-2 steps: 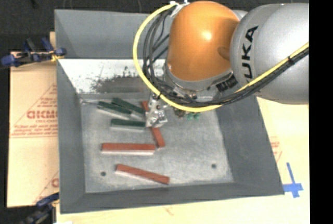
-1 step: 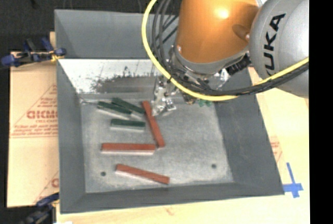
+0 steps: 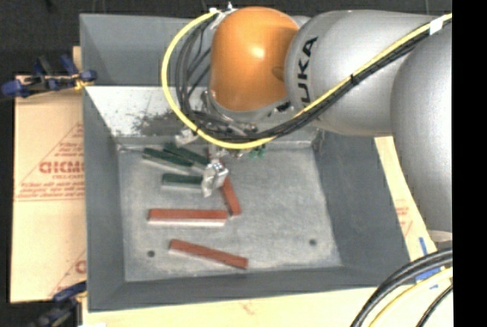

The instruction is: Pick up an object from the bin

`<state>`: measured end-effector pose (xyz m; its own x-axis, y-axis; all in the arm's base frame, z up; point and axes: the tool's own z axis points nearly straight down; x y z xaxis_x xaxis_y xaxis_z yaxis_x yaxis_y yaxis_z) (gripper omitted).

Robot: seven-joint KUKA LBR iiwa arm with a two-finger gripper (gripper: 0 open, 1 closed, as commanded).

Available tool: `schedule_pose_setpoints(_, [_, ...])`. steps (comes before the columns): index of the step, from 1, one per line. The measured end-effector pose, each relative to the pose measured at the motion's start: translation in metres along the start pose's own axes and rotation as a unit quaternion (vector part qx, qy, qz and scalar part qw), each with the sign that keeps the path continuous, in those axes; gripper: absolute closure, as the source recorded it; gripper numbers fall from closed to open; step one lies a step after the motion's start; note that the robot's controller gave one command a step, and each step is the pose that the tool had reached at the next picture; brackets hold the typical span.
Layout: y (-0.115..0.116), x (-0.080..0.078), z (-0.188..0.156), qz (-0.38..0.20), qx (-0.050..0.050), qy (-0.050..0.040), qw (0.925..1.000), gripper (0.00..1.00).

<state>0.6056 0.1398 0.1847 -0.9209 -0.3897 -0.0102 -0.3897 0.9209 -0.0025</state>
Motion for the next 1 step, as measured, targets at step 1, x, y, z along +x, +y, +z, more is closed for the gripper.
schedule_pose_setpoints(1, [-0.0011,-0.0203,0.0559,-0.034,-0.001,0.0049,0.9994,0.0])
